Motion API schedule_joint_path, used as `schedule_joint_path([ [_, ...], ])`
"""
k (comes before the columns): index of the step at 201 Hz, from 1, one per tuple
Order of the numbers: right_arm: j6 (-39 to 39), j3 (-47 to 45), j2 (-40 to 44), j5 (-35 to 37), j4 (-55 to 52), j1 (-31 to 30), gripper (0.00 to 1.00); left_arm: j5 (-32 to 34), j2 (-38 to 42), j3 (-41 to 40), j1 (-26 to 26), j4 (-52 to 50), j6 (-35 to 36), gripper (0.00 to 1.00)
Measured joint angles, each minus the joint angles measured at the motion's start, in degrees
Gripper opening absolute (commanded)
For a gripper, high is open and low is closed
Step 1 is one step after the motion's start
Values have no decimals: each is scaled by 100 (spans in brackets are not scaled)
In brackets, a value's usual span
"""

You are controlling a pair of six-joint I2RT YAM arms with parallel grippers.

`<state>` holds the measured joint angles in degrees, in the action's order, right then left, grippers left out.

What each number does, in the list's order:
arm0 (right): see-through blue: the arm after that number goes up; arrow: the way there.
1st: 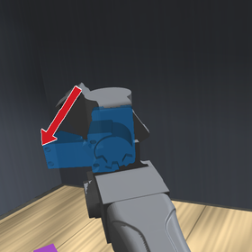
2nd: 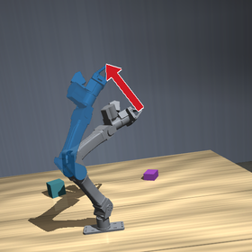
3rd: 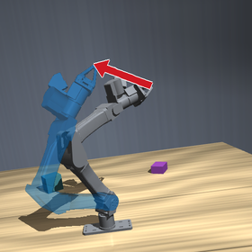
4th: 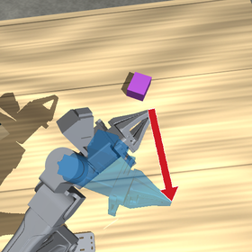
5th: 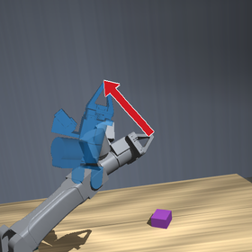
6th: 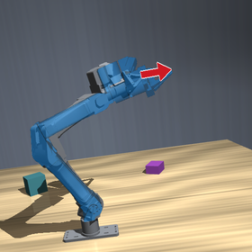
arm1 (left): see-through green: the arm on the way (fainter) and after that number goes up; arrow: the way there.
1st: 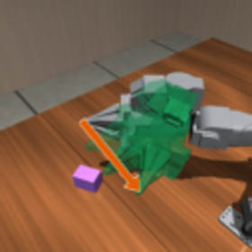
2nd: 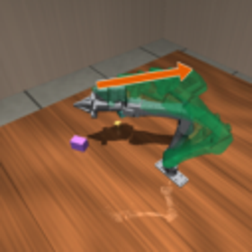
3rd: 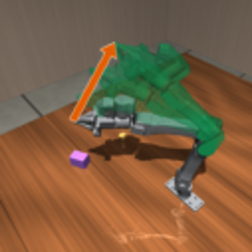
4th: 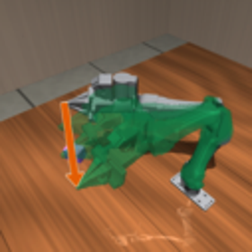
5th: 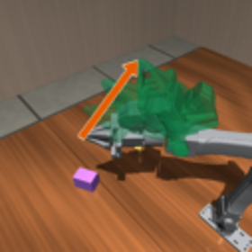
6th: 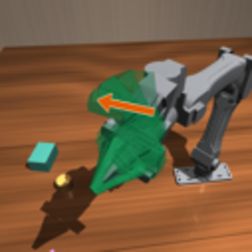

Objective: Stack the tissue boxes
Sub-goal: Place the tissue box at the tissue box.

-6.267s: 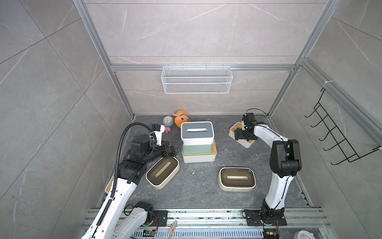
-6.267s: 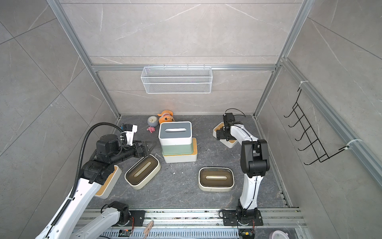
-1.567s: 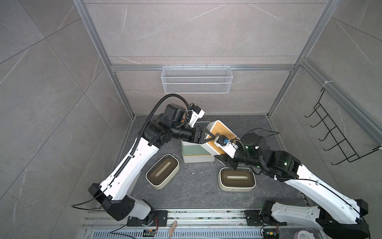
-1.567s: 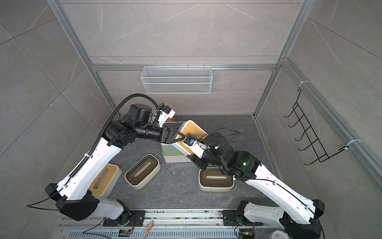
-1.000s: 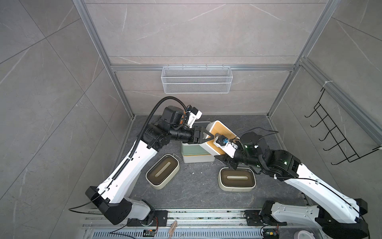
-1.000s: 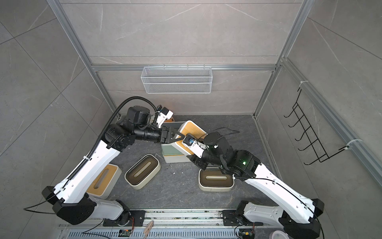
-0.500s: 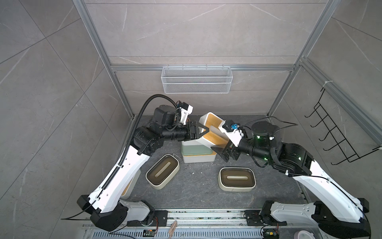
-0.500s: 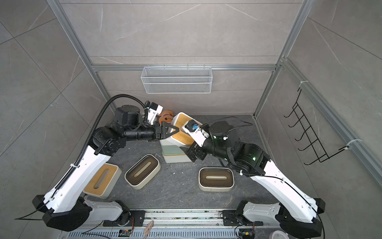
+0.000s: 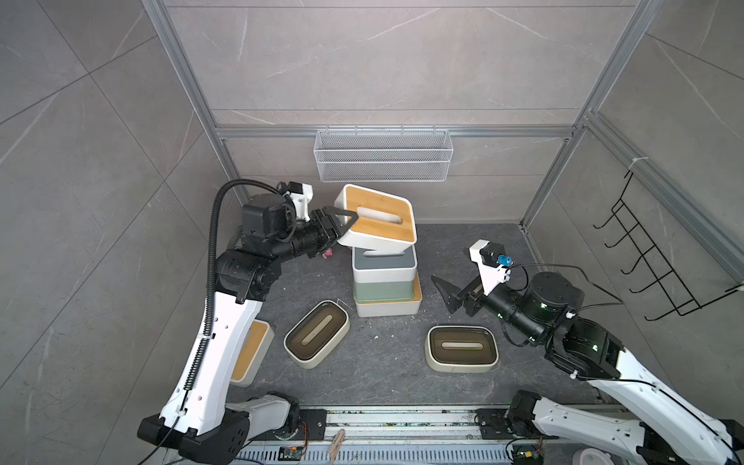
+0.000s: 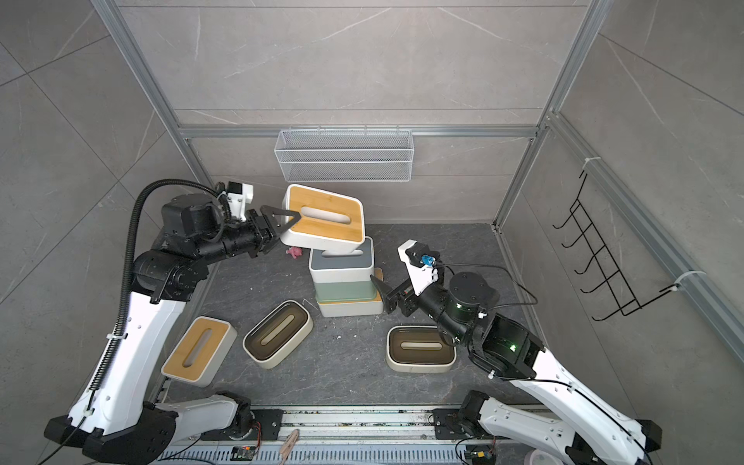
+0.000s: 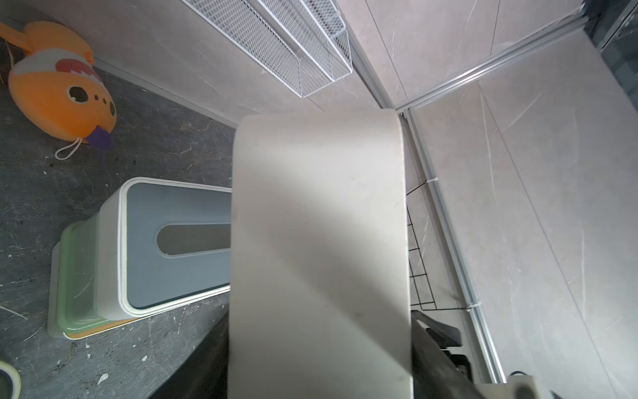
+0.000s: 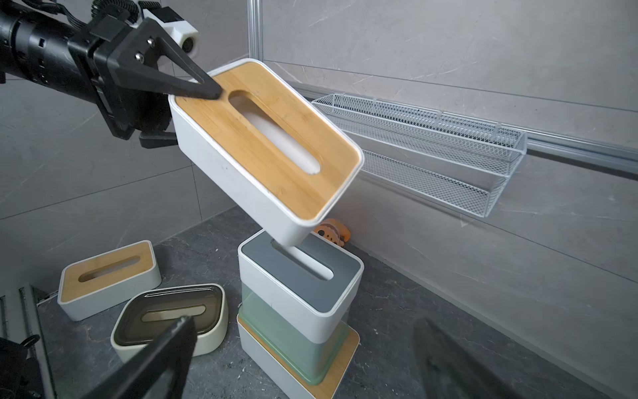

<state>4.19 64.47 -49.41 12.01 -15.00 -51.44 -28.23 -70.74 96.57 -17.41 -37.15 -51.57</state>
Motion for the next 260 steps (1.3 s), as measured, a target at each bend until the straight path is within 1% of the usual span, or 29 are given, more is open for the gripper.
schedule_joint_path([
  [11,-26,-258,20,-96,326,39,100,-160,42,-153,96,155,-144,20],
  [30,-129,-693,39,-278,922,144,100,-428,35,-404,105,428,-367,20],
  [46,-365,-1029,81,-549,1283,439,100,-625,4,-645,103,645,-557,20],
  [85,-1753,-2039,264,-1434,2470,1628,100,-846,-184,-1027,101,1141,-944,20],
  [105,-2306,-2378,229,-1862,2929,1880,100,-951,-372,-1036,103,1305,-1049,20],
  [139,-3121,-2514,-109,-2546,3657,2321,100,-992,-581,-1078,103,1429,-1115,21],
  [162,-3526,-2507,-282,-2629,3762,2496,100,-992,-601,-1163,103,1467,-1126,21],
  [189,-3897,-2507,-374,-2640,3775,2544,100,-1025,-614,-1381,103,1569,-1147,21],
  [244,-4175,-2417,-531,-2640,3657,2544,99,-1073,-691,-1797,103,1707,-1178,22],
  [260,-4221,-2371,-588,-2664,3576,2544,99,-1095,-691,-1875,103,1735,-1187,25],
])
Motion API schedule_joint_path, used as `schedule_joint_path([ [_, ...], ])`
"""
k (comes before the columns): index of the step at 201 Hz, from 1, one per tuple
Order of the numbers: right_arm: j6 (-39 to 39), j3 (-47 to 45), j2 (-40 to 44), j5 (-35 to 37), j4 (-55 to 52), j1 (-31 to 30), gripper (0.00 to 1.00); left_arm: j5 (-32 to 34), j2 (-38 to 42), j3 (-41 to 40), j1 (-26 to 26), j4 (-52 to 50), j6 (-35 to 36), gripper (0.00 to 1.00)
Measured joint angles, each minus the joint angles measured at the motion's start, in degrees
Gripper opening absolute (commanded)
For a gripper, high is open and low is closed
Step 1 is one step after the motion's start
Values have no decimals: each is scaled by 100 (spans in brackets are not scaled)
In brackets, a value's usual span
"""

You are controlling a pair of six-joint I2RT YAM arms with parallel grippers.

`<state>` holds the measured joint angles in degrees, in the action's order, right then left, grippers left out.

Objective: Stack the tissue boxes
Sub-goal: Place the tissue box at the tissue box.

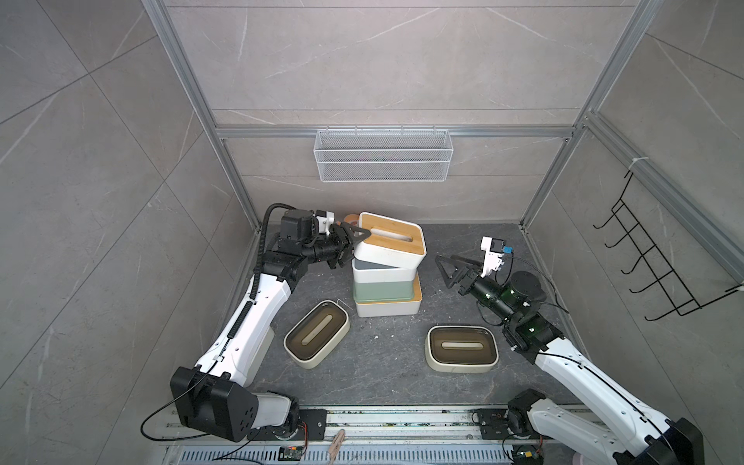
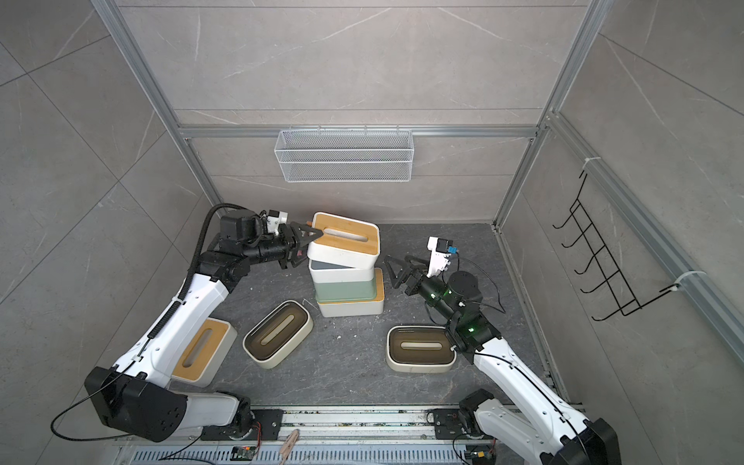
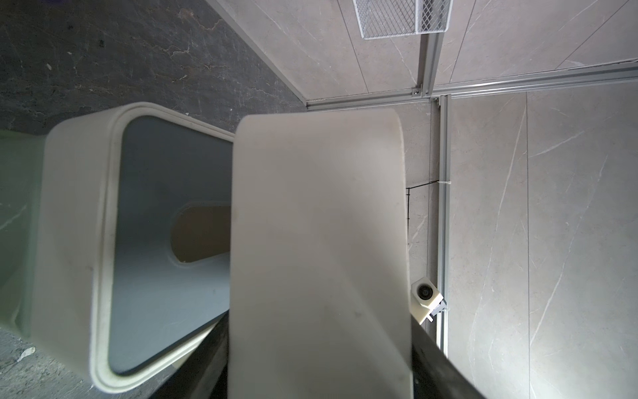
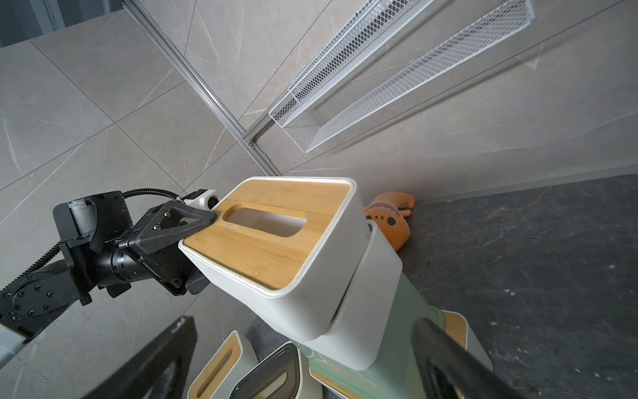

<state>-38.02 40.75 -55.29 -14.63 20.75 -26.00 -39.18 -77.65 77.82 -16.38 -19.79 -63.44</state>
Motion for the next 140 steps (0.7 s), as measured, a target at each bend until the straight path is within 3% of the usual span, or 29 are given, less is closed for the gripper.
schedule_joint_path([
  [71,-92,33,-136,-219,-101,0,99,-4,2,-140,2,227,0,35],
  [140,-87,302,-280,-385,-354,-33,98,-4,46,-166,2,201,70,65],
])
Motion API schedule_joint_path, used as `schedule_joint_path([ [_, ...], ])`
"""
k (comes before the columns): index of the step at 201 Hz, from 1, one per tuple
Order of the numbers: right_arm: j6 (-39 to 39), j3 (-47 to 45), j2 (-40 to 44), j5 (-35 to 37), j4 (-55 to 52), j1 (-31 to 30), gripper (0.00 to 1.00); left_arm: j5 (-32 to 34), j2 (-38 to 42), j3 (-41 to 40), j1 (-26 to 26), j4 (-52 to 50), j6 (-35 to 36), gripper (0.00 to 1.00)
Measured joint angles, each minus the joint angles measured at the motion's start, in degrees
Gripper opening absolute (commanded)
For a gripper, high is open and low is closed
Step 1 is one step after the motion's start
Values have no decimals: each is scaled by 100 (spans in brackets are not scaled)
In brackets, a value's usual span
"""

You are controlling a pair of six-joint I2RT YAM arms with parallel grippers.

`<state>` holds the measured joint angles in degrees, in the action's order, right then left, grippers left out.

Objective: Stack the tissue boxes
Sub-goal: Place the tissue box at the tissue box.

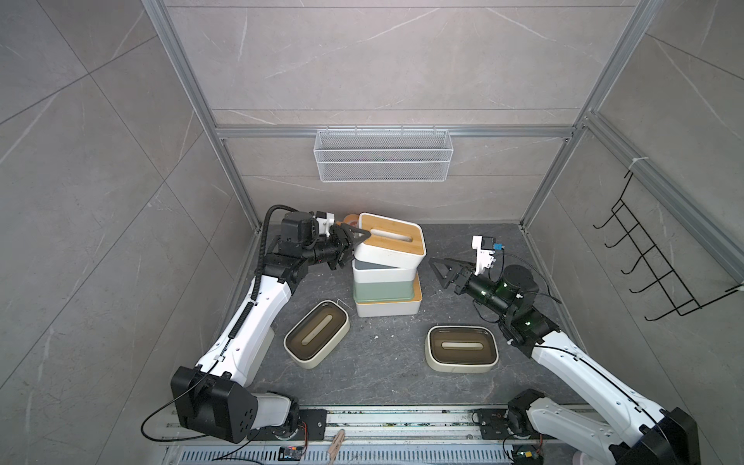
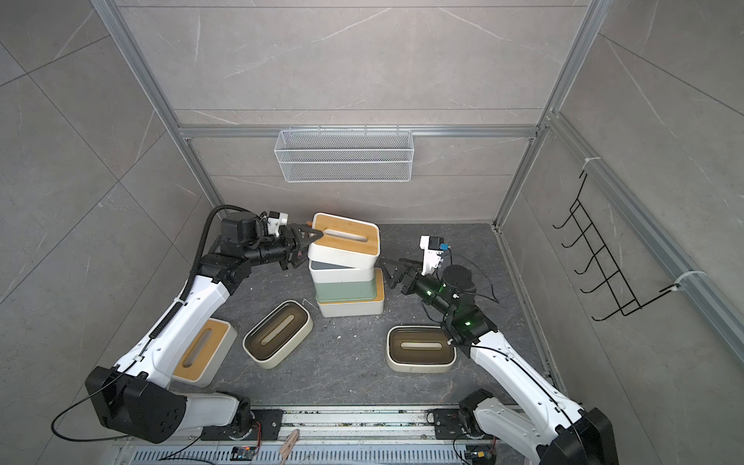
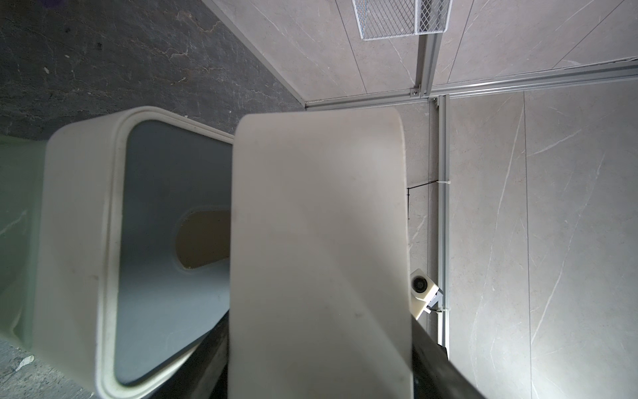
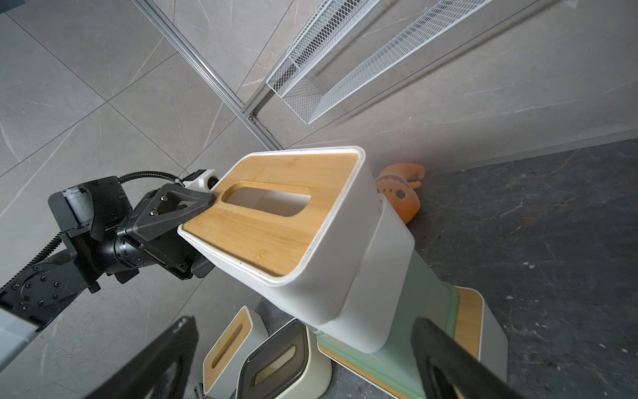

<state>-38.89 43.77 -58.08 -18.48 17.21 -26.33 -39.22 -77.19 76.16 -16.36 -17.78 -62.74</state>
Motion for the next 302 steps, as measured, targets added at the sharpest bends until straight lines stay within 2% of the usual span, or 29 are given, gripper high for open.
schedule_joint_path([
  [42,122,256,-11,9,-238,-160,99,-13,35,-52,0,-116,138,75],
  [70,249,393,-68,28,-433,-275,99,11,55,-55,0,-321,254,78],
  [183,634,949,-387,138,-1040,-544,99,271,153,-52,227,-1093,688,80],
  [278,809,1408,-472,238,-1639,-592,100,522,238,-24,437,-1169,914,81],
  [287,809,1572,-544,238,-1751,-592,100,560,262,44,448,-1220,1012,82],
  [302,807,1784,-673,214,-1860,-592,100,597,282,210,446,-1261,1147,93],
])
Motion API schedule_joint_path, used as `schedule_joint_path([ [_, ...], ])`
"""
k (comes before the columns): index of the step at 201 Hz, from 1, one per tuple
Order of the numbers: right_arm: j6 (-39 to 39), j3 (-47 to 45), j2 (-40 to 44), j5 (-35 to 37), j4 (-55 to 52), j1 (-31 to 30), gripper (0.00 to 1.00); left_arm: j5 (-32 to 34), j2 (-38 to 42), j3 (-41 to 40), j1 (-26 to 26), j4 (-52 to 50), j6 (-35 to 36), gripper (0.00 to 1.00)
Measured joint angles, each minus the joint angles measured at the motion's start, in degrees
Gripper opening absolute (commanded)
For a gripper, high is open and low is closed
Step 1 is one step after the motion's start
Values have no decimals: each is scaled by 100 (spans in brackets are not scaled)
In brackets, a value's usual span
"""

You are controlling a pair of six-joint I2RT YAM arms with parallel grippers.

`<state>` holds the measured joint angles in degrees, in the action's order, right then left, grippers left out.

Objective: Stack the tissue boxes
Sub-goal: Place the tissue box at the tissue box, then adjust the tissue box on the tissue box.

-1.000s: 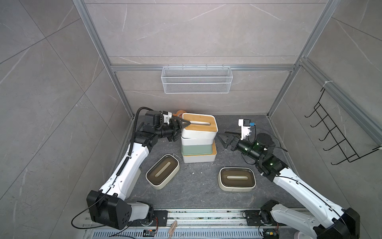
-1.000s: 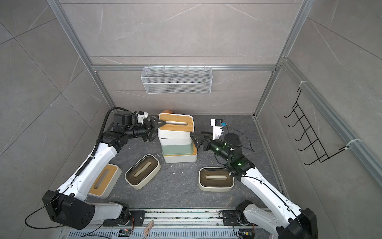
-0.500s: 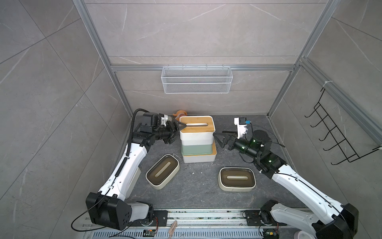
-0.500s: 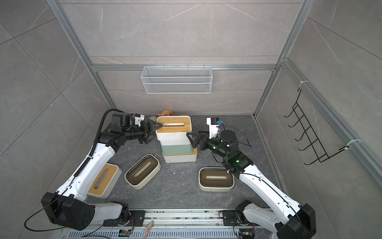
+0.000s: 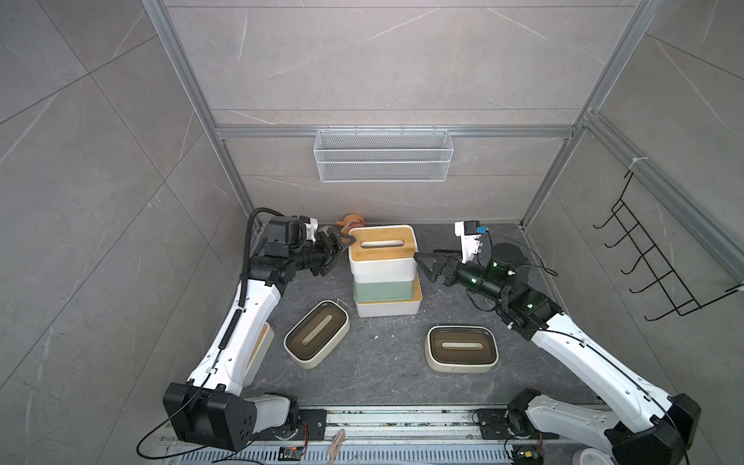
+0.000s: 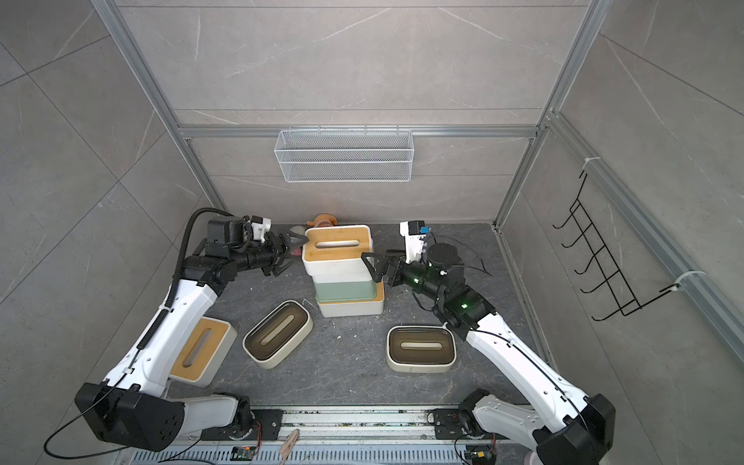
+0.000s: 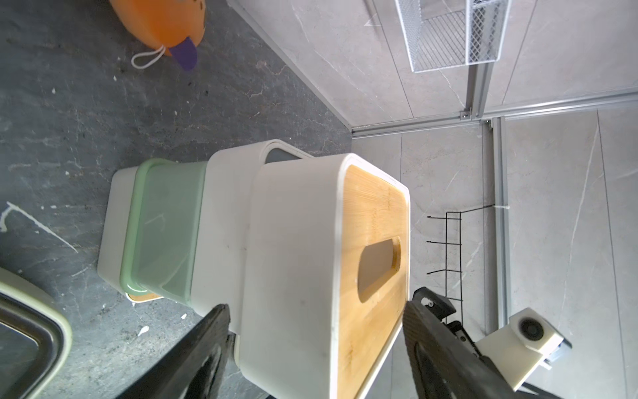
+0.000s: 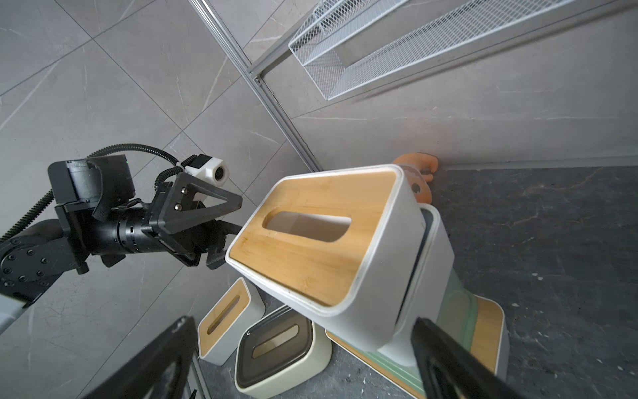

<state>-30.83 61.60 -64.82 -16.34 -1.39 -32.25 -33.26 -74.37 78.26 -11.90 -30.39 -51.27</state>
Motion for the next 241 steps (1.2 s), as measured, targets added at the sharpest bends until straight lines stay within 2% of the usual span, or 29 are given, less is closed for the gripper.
schedule_joint_path([
  [19,-2,190,-153,-46,-168,0,100,9,13,173,-4,-4,120,99],
  [65,-94,623,-595,-153,-470,0,100,-72,-55,402,-39,61,186,99],
  [146,-166,782,-883,-260,-573,0,100,-345,-466,457,-48,374,2,98],
  [241,-170,817,-1003,-63,-616,-203,100,-608,-686,656,-48,647,-186,98],
])
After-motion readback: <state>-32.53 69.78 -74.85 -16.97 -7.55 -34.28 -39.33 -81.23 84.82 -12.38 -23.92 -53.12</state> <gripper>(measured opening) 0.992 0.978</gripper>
